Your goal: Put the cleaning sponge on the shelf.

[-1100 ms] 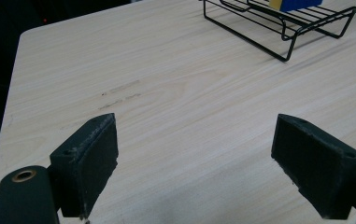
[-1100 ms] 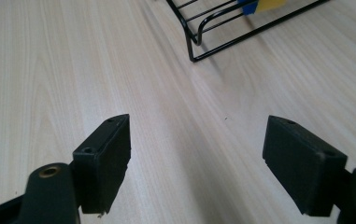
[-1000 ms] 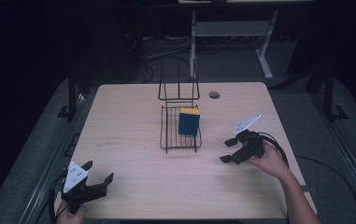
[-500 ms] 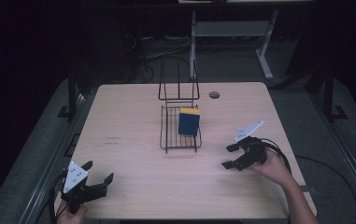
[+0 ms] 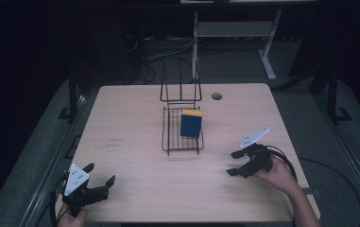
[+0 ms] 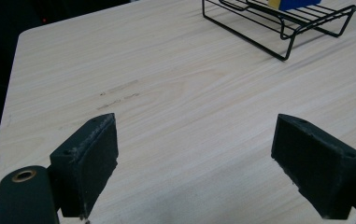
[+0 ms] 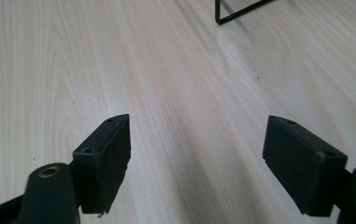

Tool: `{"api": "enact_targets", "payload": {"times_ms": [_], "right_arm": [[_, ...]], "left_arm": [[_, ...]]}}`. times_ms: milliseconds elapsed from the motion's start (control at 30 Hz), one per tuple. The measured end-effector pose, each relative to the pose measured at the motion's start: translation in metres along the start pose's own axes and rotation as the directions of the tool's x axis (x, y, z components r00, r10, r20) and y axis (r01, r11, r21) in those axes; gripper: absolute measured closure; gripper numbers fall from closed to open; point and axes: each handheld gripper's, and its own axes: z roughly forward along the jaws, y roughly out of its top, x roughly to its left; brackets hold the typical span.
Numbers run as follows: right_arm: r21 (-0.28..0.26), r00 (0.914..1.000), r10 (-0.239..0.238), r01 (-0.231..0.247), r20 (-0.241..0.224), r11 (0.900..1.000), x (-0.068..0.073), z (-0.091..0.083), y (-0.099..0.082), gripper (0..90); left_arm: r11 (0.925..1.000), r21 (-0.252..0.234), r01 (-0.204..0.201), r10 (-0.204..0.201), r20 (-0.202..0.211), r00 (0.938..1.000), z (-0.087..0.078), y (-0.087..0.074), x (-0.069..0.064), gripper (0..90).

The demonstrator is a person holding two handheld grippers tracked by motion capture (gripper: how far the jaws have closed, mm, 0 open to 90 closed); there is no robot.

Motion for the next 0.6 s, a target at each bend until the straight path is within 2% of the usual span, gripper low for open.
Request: {"api": "enact_targets", "payload": {"times_ms": [600], "right_arm": [[-0.019, 0.9998, -0.01, 0.01, 0.019, 0.9998, 0.014, -0.007, -0.016, 22.9]], "left_arm": [[1.0, -0.002, 0.001, -0.001, -0.002, 1.0, 0.0, 0.0, 0.001, 14.1]]}}
